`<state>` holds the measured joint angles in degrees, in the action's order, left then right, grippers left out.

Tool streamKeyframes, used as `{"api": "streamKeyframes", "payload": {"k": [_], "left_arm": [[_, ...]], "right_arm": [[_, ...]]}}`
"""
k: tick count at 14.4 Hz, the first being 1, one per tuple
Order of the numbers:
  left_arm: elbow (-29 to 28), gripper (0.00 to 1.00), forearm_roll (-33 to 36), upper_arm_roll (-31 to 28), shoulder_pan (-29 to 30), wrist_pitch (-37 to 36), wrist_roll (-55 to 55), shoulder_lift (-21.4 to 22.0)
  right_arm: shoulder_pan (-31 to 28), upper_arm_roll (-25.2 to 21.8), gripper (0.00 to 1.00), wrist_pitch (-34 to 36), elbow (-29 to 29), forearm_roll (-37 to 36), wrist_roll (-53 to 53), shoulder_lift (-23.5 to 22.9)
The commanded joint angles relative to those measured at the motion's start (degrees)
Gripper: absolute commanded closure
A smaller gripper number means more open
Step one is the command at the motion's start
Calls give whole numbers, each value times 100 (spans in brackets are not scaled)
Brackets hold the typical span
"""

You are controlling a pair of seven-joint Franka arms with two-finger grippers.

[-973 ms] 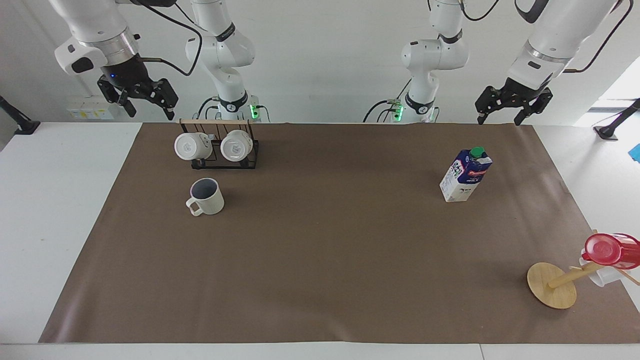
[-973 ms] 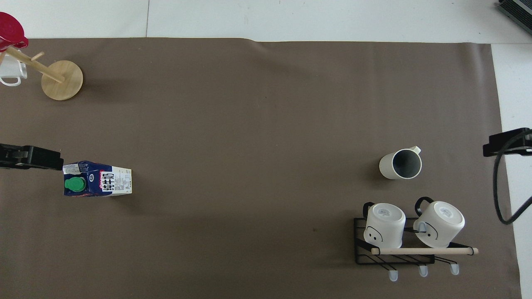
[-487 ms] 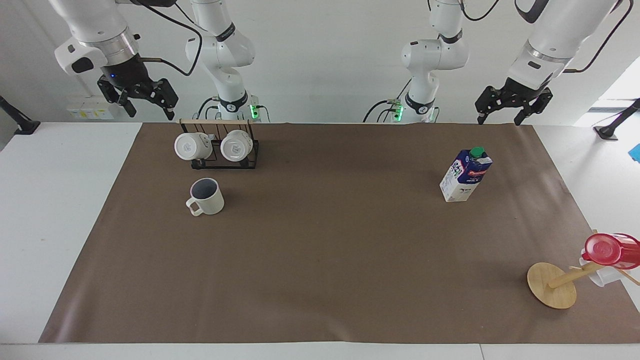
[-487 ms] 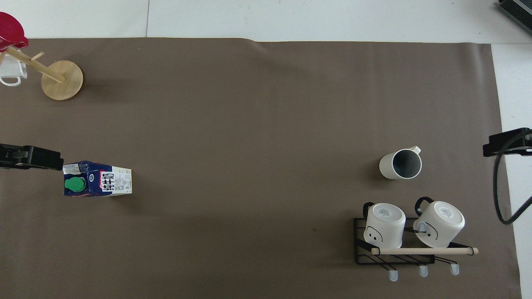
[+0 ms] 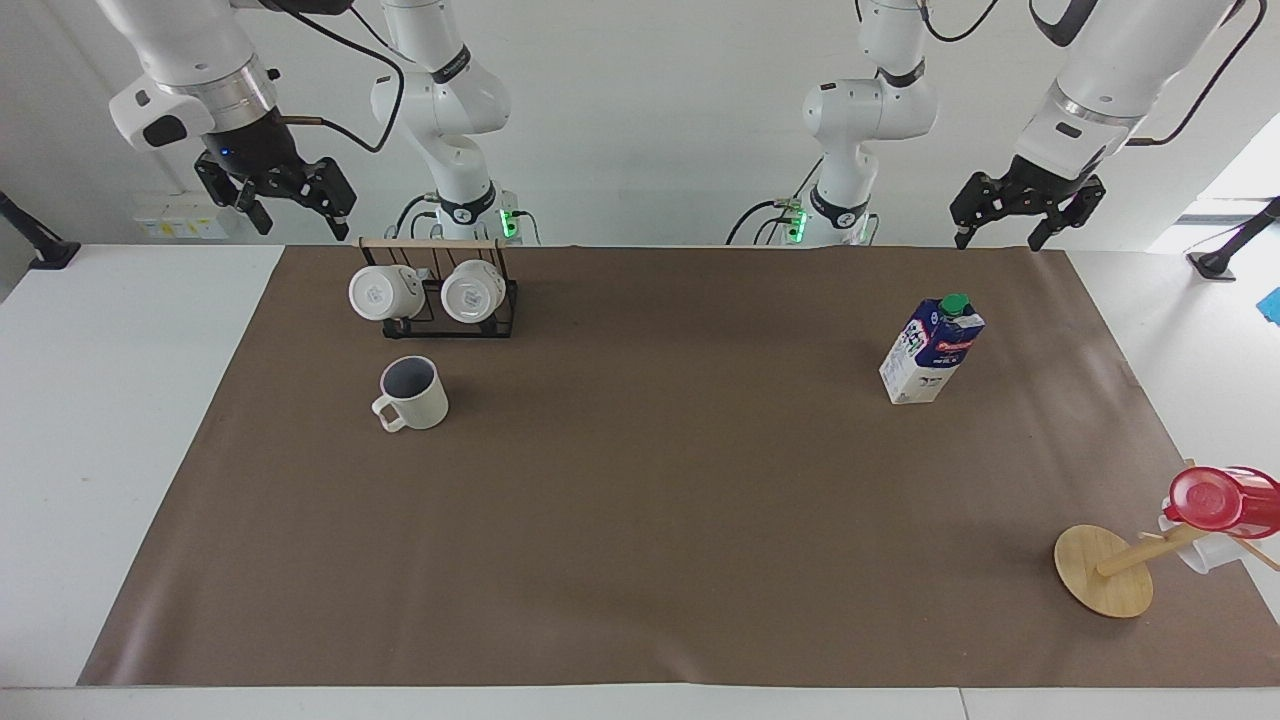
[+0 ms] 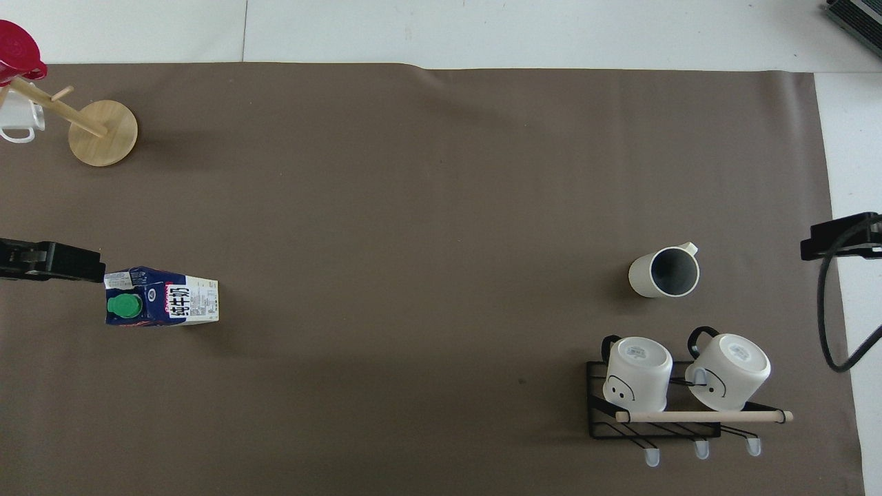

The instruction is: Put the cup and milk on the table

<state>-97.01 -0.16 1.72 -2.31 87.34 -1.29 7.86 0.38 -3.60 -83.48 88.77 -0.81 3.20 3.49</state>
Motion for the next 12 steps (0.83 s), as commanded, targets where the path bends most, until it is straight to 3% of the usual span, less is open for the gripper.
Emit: {"api": "streamKeyframes", "payload": {"k": [1,12], "left_arm": [[60,0,-54,-49,-24,-111,-73,32],[69,0,-54,-49,-24,-111,-64,32]], "right_arm": [[-29,25,0,-63,194,-7,93,170],[-47,26,0,-89,396,-7,128,267]]}}
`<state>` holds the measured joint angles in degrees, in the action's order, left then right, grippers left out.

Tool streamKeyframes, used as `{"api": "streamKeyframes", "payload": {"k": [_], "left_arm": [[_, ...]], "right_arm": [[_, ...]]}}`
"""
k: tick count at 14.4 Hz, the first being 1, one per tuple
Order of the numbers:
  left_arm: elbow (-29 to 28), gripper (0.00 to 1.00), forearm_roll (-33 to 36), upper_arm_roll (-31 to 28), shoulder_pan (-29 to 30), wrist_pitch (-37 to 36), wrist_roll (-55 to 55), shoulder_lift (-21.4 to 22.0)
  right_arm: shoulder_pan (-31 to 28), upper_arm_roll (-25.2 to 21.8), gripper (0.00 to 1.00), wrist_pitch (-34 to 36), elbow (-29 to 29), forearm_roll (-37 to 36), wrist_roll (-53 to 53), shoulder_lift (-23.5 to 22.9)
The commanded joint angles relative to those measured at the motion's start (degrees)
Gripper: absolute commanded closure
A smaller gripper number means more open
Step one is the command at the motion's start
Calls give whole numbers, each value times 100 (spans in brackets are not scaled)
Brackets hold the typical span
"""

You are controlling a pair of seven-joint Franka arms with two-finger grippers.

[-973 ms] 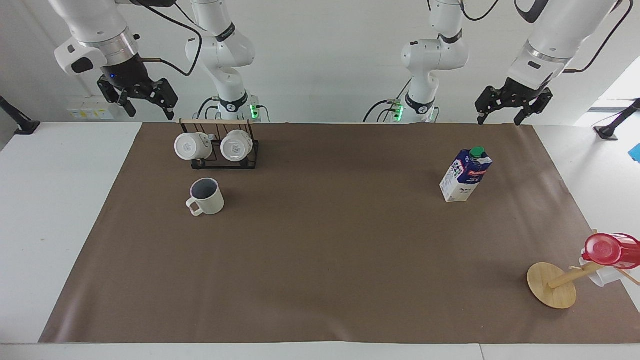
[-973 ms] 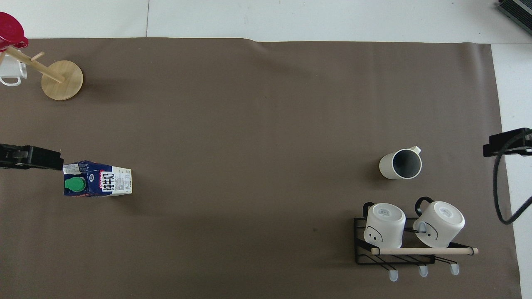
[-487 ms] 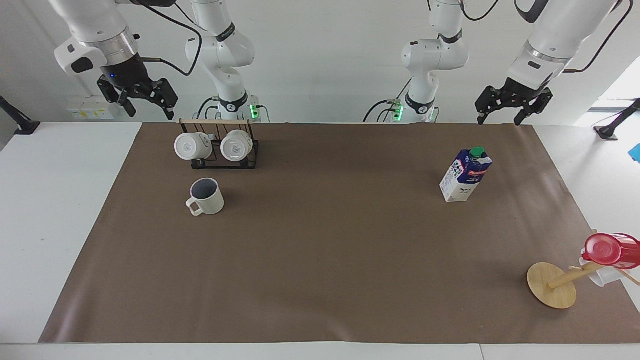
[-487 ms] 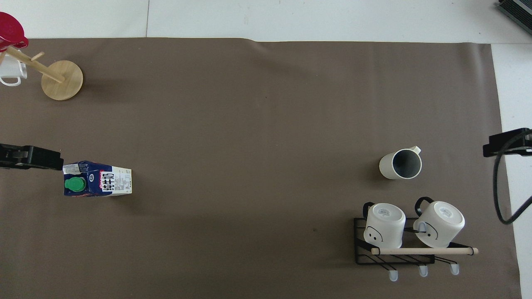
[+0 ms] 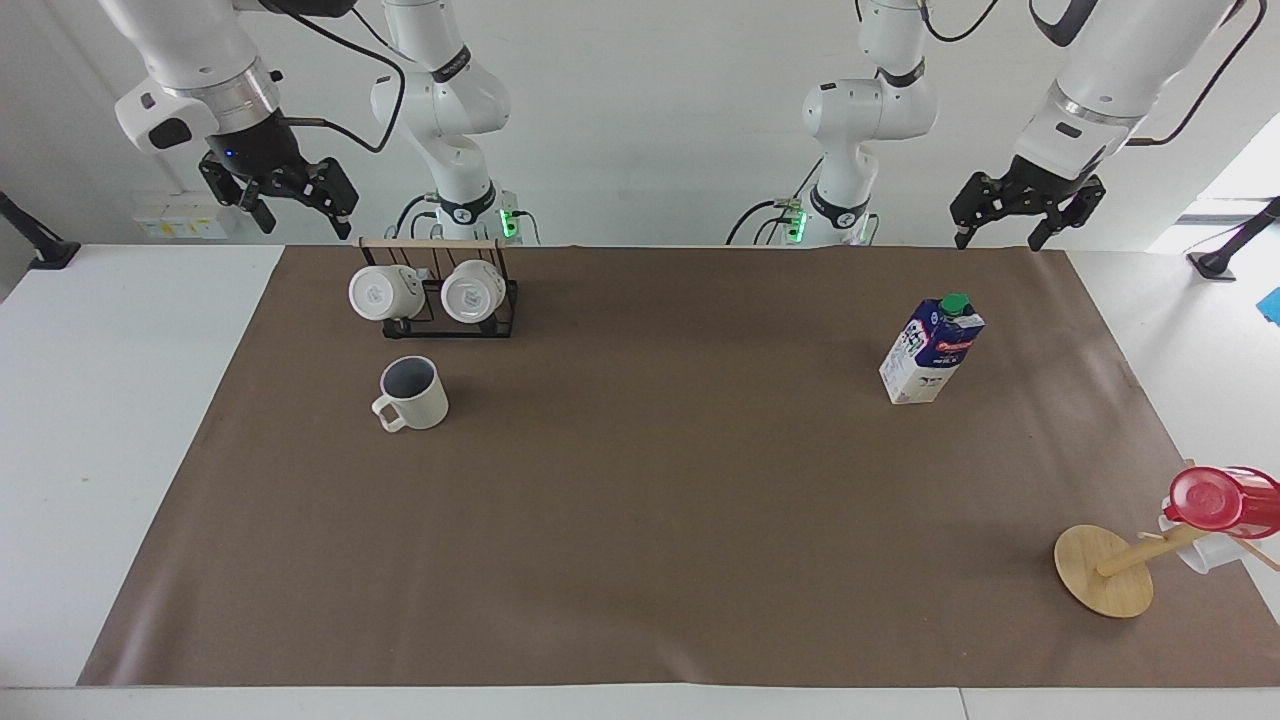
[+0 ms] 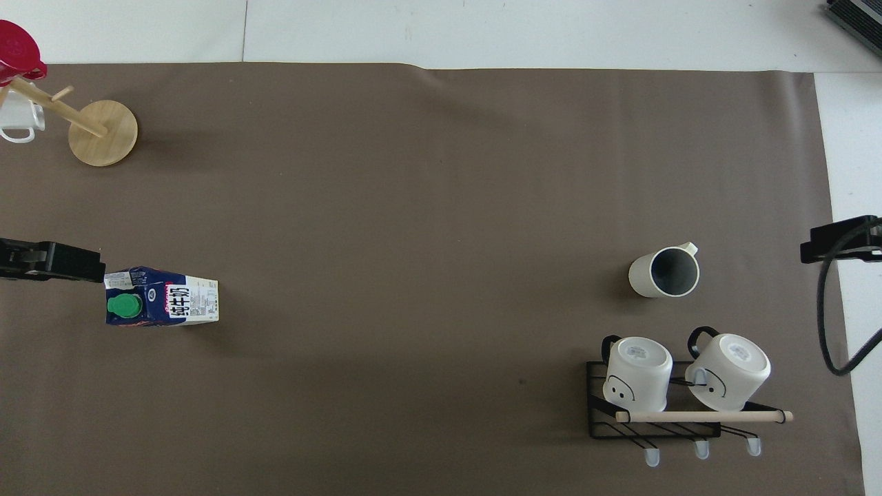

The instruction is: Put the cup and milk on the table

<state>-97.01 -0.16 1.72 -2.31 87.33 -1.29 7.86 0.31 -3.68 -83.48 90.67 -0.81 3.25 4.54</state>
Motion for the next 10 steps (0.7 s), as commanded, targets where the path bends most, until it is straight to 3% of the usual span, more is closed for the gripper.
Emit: {"api": "streamKeyframes", "payload": {"k": [1,10], "left_arm": [[60,0,-54,-49,-24,-111,-73,32],[60,0,-54,-49,-24,-111,-73,32]], "right_arm": [[-13,34,0,-89,205,-7,132,161],[330,43,0,-537,425,19,492,161]]}}
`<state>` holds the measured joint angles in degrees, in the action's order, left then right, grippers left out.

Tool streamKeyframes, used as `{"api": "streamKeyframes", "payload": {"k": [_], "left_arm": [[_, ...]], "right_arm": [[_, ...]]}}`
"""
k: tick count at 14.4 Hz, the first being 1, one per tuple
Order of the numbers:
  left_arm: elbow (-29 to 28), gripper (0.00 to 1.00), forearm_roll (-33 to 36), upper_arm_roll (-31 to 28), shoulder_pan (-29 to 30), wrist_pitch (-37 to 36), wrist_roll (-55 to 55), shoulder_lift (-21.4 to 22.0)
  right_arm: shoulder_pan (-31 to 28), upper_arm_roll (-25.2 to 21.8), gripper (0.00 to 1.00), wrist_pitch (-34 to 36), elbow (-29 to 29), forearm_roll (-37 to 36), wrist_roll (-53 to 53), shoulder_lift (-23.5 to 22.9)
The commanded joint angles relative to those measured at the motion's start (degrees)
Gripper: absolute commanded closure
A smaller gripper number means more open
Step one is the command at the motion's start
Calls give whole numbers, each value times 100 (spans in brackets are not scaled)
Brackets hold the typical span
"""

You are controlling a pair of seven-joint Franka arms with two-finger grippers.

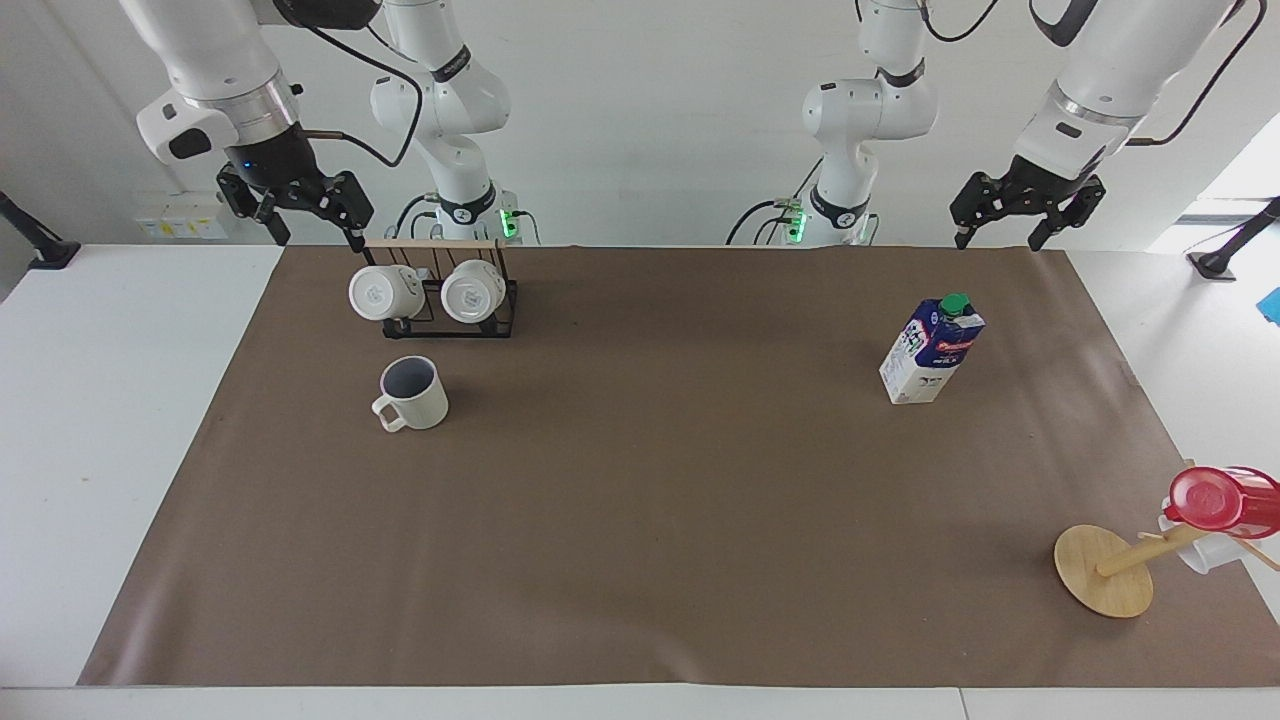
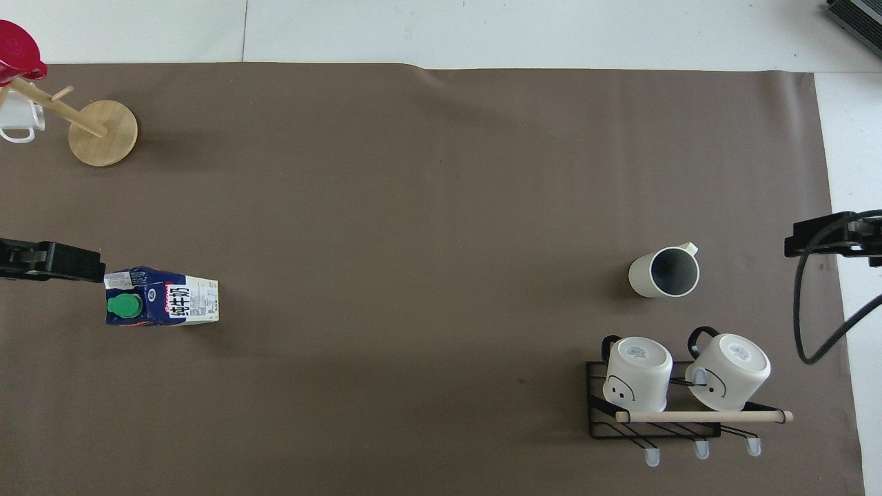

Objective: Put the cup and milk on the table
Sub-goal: 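Move the right gripper over the standalone white mug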

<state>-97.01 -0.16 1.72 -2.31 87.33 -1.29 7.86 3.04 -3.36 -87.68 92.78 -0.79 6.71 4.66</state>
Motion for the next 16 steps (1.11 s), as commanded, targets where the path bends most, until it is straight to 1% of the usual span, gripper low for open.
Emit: {"api": "streamKeyframes", "payload": {"k": [1,3,4,6,8,10,13,16], "left_arm": [[60,0,-54,-49,-23,-111,-73,32],[60,0,-54,-49,-23,-111,-73,32],[69,0,-54,-49,-23,-111,-73,32],[60,0,-54,-49,-23,-111,-73,32],[60,0,-54,-49,-23,-111,-73,32],[60,0,-54,-49,-23,-111,-73,32],[60,0,-54,-49,-23,-111,-73,32],[60,0,-54,-49,-23,-111,-73,32]], "right_arm": [[65,11,0,-205,336,17,208,140],[99,46,0,-852,739,17,138,131],[265,46,0,-1126,837,17,147,53],[451,46,0,-1504,1144,17,173,-158],[522,46,0,-1970,1530,17,138,-255],[522,46,0,-2252,1821,17,129,-431],[522,46,0,-2893,2287,17,76,-545],[469,46,0,-3096,2586,17,76,-650]]}}
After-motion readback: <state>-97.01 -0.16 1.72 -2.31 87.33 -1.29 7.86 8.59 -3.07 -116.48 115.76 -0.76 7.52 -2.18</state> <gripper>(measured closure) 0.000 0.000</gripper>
